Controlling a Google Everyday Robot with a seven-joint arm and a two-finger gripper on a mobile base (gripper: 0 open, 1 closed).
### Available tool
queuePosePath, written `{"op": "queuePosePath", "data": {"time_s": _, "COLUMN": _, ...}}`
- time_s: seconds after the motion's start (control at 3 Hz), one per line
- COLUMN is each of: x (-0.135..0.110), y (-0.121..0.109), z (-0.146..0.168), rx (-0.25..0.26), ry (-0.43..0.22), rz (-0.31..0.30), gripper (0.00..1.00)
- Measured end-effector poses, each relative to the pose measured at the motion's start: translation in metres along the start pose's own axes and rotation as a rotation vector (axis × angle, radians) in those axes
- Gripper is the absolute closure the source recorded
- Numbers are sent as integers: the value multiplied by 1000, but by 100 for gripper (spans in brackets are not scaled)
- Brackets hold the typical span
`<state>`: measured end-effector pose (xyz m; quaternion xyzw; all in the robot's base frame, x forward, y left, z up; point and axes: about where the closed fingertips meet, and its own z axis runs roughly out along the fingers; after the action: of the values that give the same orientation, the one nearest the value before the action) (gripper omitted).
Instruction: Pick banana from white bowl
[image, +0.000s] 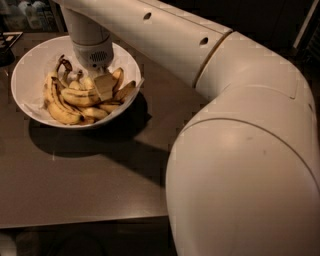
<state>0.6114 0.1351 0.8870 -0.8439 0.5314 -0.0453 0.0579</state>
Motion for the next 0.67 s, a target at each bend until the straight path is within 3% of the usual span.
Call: {"op": "queuePosePath", "data": {"time_s": 0.67, "x": -1, "y": 19, "z": -42, "rx": 94, "ry": -71, "rz": -34, "gripper": 100}}
